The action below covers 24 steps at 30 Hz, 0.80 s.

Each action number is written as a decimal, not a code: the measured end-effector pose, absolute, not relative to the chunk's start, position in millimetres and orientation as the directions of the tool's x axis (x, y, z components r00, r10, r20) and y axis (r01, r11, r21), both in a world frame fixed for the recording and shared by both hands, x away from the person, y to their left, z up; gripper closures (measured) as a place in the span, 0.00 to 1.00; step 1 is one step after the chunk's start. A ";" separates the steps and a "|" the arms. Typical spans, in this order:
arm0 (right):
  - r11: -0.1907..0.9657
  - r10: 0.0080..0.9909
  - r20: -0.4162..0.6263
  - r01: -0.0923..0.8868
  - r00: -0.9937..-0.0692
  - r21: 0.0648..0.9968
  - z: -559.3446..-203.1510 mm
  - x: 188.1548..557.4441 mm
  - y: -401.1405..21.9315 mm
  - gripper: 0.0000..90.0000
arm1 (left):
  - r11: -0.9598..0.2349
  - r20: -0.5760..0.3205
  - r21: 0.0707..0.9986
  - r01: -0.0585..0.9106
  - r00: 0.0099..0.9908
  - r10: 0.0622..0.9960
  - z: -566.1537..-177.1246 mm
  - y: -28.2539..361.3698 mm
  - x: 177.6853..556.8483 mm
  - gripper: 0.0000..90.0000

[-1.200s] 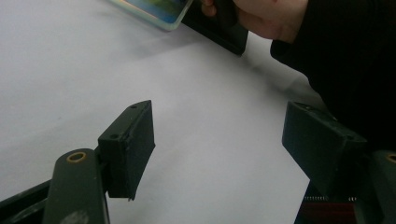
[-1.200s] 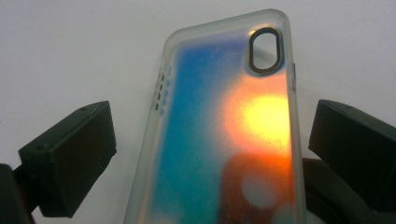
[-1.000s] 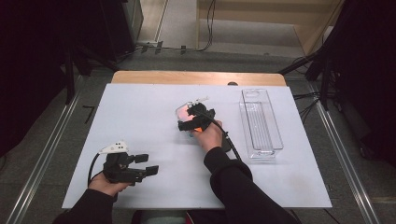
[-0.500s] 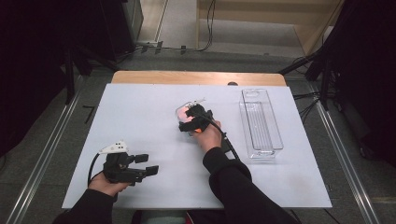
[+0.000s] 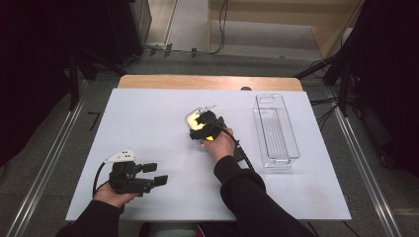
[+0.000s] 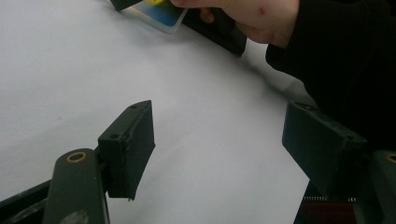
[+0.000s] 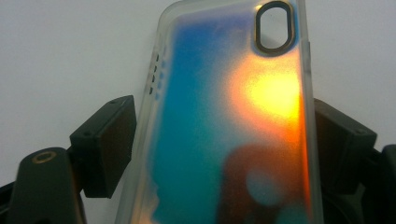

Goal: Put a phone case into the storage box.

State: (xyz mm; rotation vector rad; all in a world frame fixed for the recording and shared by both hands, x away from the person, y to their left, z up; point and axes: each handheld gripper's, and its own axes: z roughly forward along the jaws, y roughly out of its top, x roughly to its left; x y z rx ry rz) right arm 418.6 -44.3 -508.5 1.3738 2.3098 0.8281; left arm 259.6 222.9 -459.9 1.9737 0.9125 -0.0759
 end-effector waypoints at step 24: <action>0.330 0.877 0.078 0.712 -0.474 0.620 -503.4 421.7 -51.8 0.21 | -0.291 -0.398 0.722 0.628 0.720 0.568 -459.9 223.2 259.9 0.29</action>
